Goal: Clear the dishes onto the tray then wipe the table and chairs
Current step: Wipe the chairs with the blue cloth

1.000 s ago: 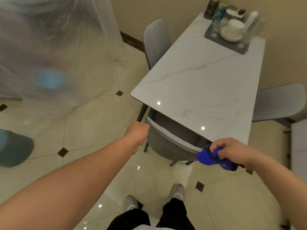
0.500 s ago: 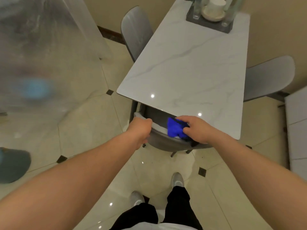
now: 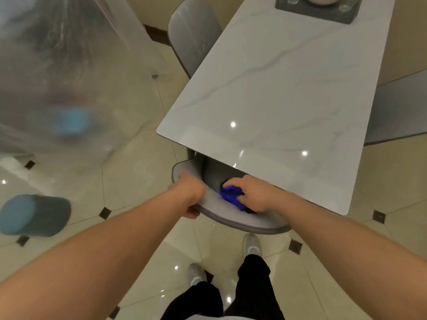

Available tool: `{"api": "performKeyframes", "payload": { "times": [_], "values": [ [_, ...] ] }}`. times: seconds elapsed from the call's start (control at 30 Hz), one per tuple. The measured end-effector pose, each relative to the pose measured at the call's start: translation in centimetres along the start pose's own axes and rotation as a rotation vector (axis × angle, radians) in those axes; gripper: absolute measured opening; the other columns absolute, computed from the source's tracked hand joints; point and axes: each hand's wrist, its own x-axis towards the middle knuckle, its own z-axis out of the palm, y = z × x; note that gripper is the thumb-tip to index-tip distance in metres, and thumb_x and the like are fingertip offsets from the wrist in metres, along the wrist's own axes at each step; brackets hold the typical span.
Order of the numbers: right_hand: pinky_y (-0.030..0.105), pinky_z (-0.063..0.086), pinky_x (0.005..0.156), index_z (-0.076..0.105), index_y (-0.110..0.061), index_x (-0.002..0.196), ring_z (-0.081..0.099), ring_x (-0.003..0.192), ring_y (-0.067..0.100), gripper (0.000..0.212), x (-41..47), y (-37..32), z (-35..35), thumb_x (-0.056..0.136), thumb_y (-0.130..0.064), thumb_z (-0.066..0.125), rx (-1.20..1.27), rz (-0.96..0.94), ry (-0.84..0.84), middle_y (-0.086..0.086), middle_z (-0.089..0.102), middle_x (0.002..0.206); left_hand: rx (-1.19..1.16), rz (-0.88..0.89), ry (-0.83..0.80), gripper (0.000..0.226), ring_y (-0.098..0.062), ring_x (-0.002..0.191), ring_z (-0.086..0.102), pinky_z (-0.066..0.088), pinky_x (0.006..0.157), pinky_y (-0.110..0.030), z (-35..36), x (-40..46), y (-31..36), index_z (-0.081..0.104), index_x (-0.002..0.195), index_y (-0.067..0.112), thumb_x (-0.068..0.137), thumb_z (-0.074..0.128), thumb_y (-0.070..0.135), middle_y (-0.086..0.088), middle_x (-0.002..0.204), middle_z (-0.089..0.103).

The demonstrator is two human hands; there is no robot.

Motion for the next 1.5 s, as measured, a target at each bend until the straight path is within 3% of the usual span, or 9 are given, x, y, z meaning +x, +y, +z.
{"api": "performKeyframes", "payload": {
  "times": [0.13,0.23,0.37,0.57,0.8,1.1,1.2,1.33,1.5],
  "values": [
    [0.036,0.046,0.096,0.049,-0.020,0.142,0.057,0.120,0.030,0.044,1.4,5.3,-0.2,0.098,-0.021,0.050,-0.133,0.288,-0.184,0.010,0.058,0.138,0.105,-0.031,0.146,0.064,-0.043,0.087,0.060,0.058,0.049,-0.043,0.6,-0.5,1.4,0.034,0.149,0.024,0.088,0.052,0.018,-0.021,0.130,0.043],
    [0.033,0.046,0.098,0.049,-0.028,0.144,0.056,0.121,0.025,0.049,3.9,0.4,-0.1,0.096,-0.017,0.053,0.217,-0.029,-0.074,0.004,0.056,0.140,0.253,-0.015,0.242,0.059,-0.039,0.095,0.056,0.057,0.076,-0.040,1.0,-0.2,1.8,0.032,0.148,0.020,0.093,0.054,0.026,-0.021,0.136,0.034],
    [0.035,0.045,0.102,0.040,-0.033,0.150,0.055,0.120,0.025,0.058,5.7,-2.6,1.5,0.096,-0.016,0.054,0.336,-0.317,0.009,0.008,0.051,0.137,0.210,0.054,0.272,0.051,-0.036,0.098,0.058,0.040,0.076,-0.032,0.0,1.6,1.8,0.041,0.145,0.023,0.094,0.047,0.024,-0.019,0.139,0.039],
    [0.037,0.053,0.094,0.058,-0.009,0.133,0.063,0.114,0.034,0.037,8.4,7.1,2.6,0.098,-0.012,0.047,-0.563,0.056,-0.476,0.014,0.060,0.131,0.286,0.096,0.225,0.064,-0.034,0.120,0.056,0.049,0.094,-0.036,-1.1,4.8,2.5,0.036,0.152,0.033,0.090,0.047,0.031,-0.012,0.144,0.048],
    [0.015,0.032,0.102,0.043,-0.025,0.152,0.049,0.130,0.013,0.055,9.7,-0.2,2.2,0.099,-0.011,0.053,0.534,-0.231,-0.056,-0.002,0.051,0.146,0.423,0.092,0.234,0.064,-0.036,0.120,0.057,0.046,0.096,-0.037,-0.9,6.0,2.5,0.034,0.152,0.035,0.092,0.054,0.030,-0.017,0.140,0.049],
    [0.036,0.048,0.099,0.059,-0.002,0.134,0.059,0.122,0.036,0.041,15.9,7.4,6.7,0.103,-0.026,0.046,-0.458,0.248,-0.580,0.018,0.058,0.138,0.420,0.114,0.258,0.066,-0.038,0.106,0.059,0.046,0.079,-0.034,-0.7,6.5,1.9,0.036,0.150,0.034,0.089,0.049,0.016,-0.016,0.128,0.048],
    [0.032,0.047,0.092,0.058,-0.008,0.137,0.060,0.118,0.032,0.039,18.3,4.2,6.4,0.101,-0.022,0.051,-0.041,0.210,-0.339,0.015,0.058,0.139,0.396,0.114,0.256,0.066,-0.040,0.108,0.058,0.043,0.080,-0.033,-0.7,6.7,1.8,0.035,0.151,0.032,0.089,0.048,0.013,-0.017,0.129,0.046],
    [0.026,0.040,0.107,0.044,-0.028,0.151,0.050,0.120,0.010,0.059,18.3,0.0,5.3,0.096,-0.008,0.054,0.600,-0.076,0.031,-0.008,0.048,0.137,0.394,0.122,0.234,0.064,-0.041,0.112,0.057,0.045,0.087,-0.035,-0.8,6.1,2.0,0.036,0.150,0.029,0.090,0.051,0.015,-0.019,0.130,0.046],
    [0.040,0.048,0.103,0.057,-0.023,0.138,0.059,0.120,0.035,0.045,17.5,8.4,9.3,0.095,-0.013,0.046,-0.292,0.202,-0.409,0.015,0.055,0.138,0.350,0.125,0.220,0.058,-0.032,0.087,0.046,0.037,0.074,-0.032,-1.0,5.8,2.0,0.040,0.146,0.028,0.091,0.047,0.012,-0.010,0.108,0.039]
  ]
}}
